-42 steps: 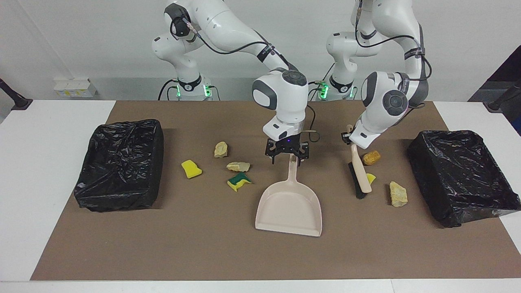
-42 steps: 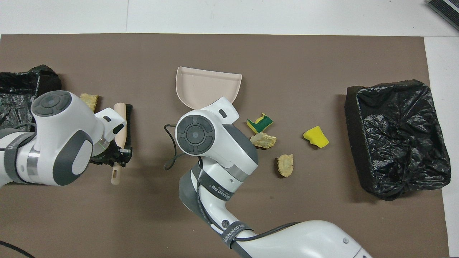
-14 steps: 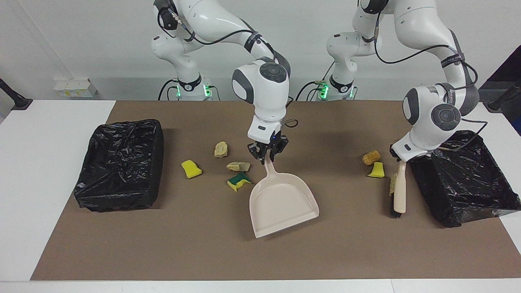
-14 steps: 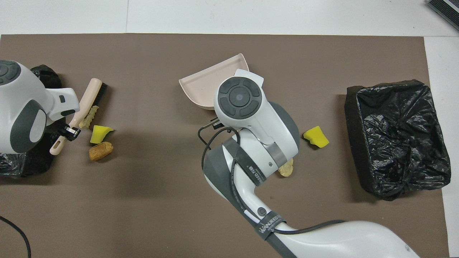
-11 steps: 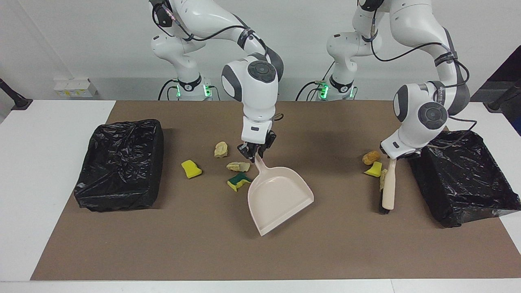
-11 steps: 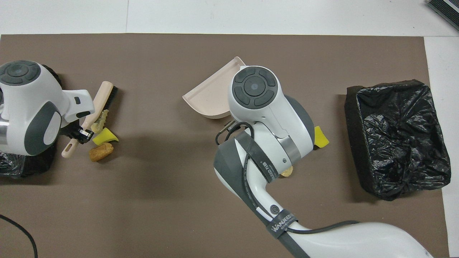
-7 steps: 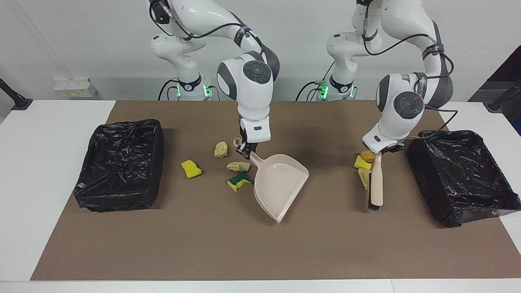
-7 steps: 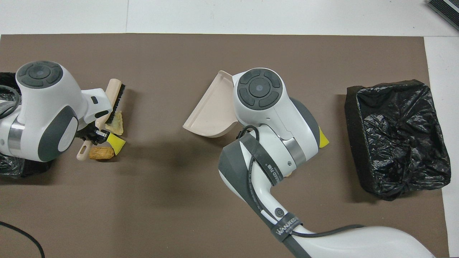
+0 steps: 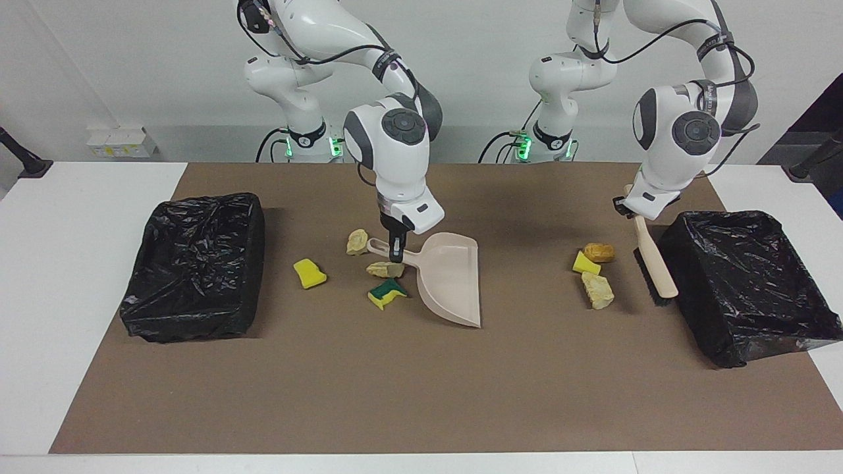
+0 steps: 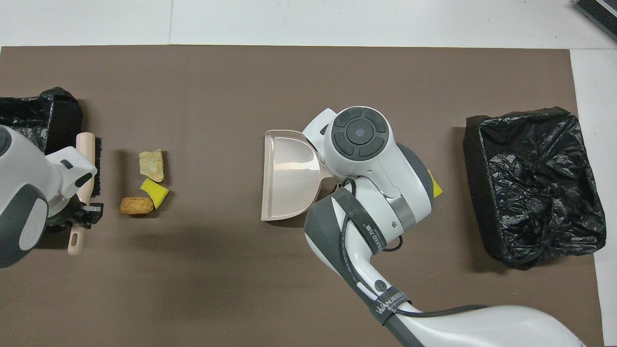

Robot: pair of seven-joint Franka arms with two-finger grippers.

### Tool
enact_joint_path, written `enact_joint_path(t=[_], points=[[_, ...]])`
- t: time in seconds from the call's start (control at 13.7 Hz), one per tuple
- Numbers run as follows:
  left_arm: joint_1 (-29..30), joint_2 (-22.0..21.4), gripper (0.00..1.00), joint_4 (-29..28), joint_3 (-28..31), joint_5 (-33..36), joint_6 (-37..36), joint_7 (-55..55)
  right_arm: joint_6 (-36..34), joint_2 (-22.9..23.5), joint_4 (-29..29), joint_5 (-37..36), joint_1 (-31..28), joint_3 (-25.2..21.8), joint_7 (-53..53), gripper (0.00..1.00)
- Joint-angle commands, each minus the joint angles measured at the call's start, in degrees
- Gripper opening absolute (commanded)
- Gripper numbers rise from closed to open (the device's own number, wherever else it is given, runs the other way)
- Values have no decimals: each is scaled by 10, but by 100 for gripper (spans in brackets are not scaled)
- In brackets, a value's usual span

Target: Sweep and dump trash in bin

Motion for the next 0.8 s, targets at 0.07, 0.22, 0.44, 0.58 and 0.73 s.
enact_joint_path(t=[0.07, 0.22, 0.44, 0.58, 0.73], points=[[2, -41, 0, -92, -3, -31, 57, -74, 15, 0, -10, 11, 11, 4, -21, 0], [-5, -41, 0, -96, -8, -50, 58, -77, 22, 0, -13, 11, 12, 5, -16, 0], [-43, -28, 0, -96, -10, -62, 59, -76, 22, 0, -15, 11, 12, 5, -15, 0], [-56, -19, 0, -94, -35, -79, 80, -80, 22, 0, -15, 11, 13, 4, -15, 0], [-50, -11, 0, -88, -83, -104, 89, -81, 21, -1, -16, 11, 12, 4, -14, 0]])
